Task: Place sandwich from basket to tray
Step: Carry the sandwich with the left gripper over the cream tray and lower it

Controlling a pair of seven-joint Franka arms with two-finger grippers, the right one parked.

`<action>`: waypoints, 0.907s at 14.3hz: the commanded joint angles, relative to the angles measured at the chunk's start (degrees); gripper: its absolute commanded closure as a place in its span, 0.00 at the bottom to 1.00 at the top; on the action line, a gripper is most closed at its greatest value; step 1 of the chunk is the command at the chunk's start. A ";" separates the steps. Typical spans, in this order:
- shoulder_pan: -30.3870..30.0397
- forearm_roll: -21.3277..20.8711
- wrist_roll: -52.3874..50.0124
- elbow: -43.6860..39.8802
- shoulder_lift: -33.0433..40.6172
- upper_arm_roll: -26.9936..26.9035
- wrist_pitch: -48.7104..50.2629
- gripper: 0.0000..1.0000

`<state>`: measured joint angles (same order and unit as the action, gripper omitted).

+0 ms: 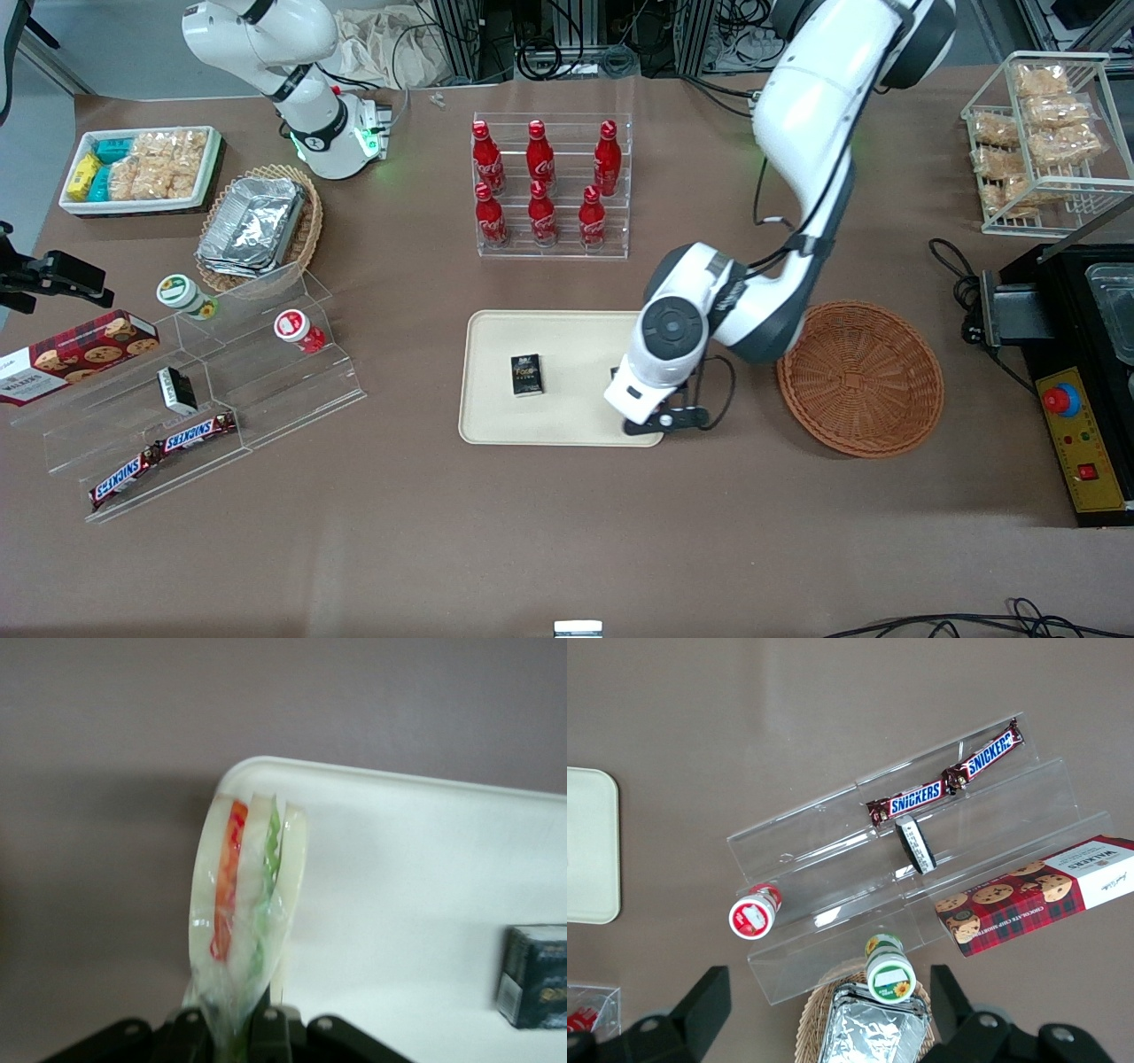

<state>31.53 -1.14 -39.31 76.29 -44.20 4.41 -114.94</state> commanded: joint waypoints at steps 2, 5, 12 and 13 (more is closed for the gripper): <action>2.74 -0.44 1.78 -1.32 -3.17 -0.36 -1.68 1.00; 3.71 -0.79 1.52 -0.36 -3.88 -0.36 -1.08 0.00; -1.28 -0.45 3.26 -0.18 6.91 -0.63 7.61 0.00; -2.34 -0.27 5.71 -0.09 9.46 -0.63 10.32 0.00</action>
<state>31.97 -1.29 -37.02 74.43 -41.10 3.43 -109.41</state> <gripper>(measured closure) 0.053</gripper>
